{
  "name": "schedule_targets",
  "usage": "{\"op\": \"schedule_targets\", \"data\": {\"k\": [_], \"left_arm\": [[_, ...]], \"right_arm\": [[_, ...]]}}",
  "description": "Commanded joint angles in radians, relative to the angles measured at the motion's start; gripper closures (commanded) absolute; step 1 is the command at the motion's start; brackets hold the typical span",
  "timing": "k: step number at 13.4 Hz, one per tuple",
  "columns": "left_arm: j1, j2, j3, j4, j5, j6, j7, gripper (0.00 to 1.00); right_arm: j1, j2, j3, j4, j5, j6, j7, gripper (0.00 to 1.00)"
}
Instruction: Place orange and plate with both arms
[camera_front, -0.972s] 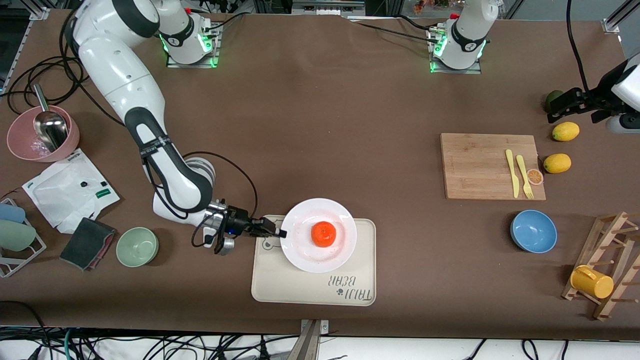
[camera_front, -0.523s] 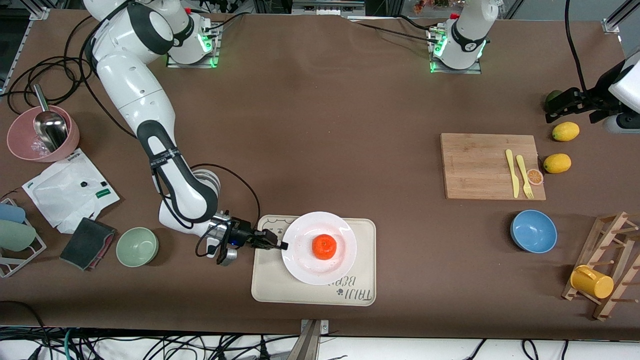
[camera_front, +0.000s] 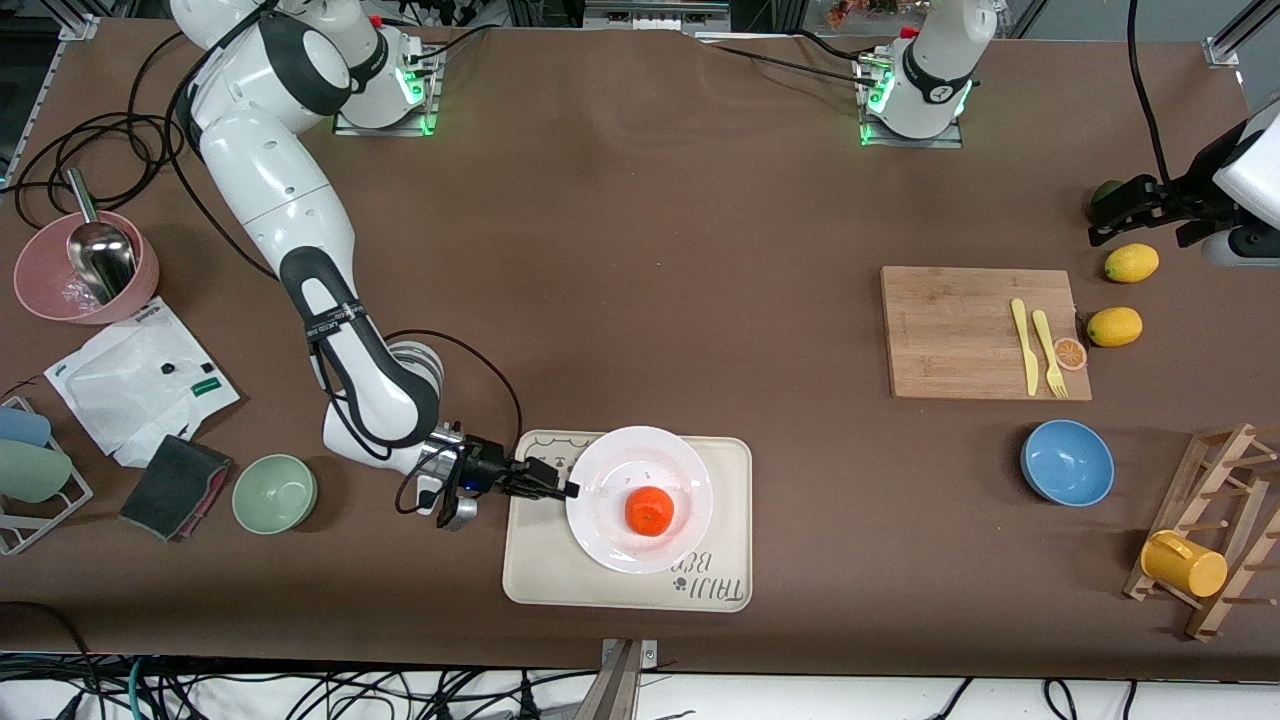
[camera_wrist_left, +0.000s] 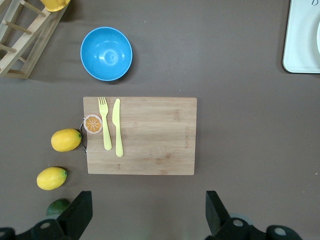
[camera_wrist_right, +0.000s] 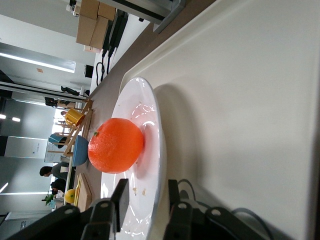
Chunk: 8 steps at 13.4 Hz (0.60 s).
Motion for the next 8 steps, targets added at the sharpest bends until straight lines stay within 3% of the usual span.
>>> {"op": "schedule_targets", "data": {"k": [1,2,5,8], "left_arm": [[0.003,0.016,-0.001,0.022,0.001,-0.009,0.011,0.00],[0.002,0.017,-0.001,0.022,0.001,-0.008,0.011,0.00],[-0.001,0.033,-0.002,0.022,0.003,0.047,0.012,0.00],[-0.006,0.045,-0.002,0.022,0.003,0.079,0.014,0.00]], "right_arm": [[0.014,-0.008,-0.009,0.016,-0.021,0.005,0.024,0.30],[0.014,-0.035,-0.010,-0.010,-0.034,0.008,0.033,0.05],[0.010,-0.150,-0.024,-0.116,-0.061,0.028,0.037,0.01],[0.002,-0.352,-0.079,-0.307,-0.101,0.021,0.039,0.01]]}}
